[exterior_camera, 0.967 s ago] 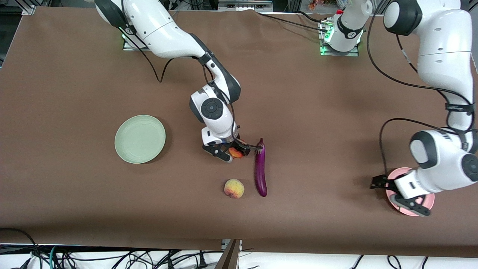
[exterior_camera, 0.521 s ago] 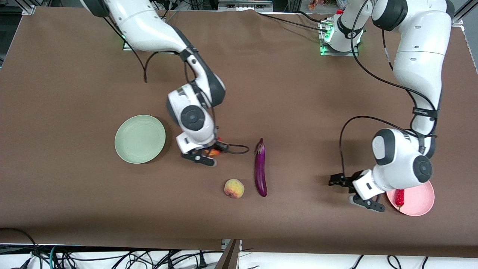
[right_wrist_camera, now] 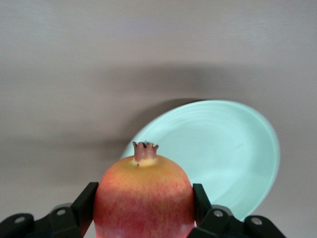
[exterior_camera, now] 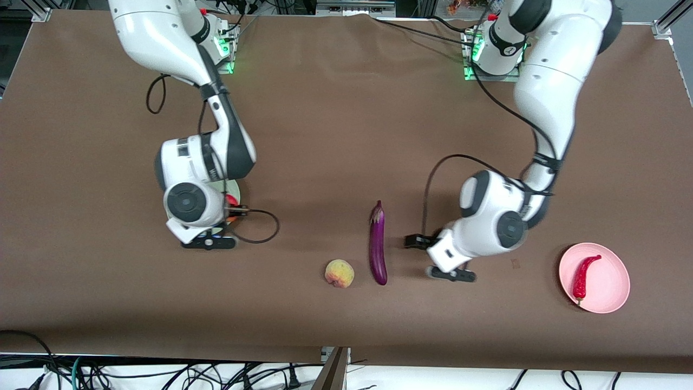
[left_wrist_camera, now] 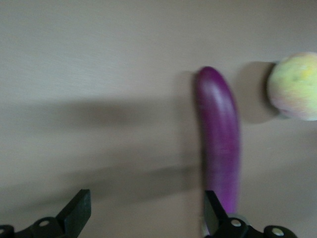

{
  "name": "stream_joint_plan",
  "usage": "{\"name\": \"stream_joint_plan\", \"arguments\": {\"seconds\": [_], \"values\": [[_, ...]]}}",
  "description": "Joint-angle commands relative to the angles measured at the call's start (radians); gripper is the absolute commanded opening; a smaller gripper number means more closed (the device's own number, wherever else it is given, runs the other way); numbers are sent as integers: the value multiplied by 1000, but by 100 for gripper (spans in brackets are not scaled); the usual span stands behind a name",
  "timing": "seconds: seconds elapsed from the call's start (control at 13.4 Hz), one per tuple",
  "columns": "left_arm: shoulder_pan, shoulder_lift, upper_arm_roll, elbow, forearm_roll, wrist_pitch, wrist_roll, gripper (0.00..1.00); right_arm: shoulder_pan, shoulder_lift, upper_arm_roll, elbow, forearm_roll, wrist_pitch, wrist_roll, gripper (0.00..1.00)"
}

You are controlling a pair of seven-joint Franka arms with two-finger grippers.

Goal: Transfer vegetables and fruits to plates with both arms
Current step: 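Place the pomegranate on the green plate while the left gripper reaches eggplant, then carry the eggplant to the pink plate while the right gripper reaches peach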

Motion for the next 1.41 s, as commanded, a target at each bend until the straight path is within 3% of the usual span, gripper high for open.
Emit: {"name": "stream_joint_plan", "arguments": {"seconds": [0.0,0.15,0.37,0.45,0.67,0.82,1.04,1.34], "values": [[-69,13,34,1,-13,57,-97,100,12,-41,-31,-101,6,81,-91,100],[-158,25,98,1,-13,100,-165,100,20,-54,-28,-90,57,72,-65,100],[-337,50,267,1,-13,164,-281,97,38,-55,-17,-32,117,71,60,100],[-379,59,302,1,-14,189,-307,78,49,-51,-3,-12,125,71,121,100],[-385,64,321,1,-11,206,-298,0,52,46,89,130,224,89,356,100],[-381,54,343,1,1,203,-298,0,51,125,144,254,227,164,499,100],[-335,39,347,0,72,180,-224,0,51,195,179,319,232,334,565,100],[-142,-37,341,6,61,-7,226,0,37,300,228,431,232,544,564,100]]}}
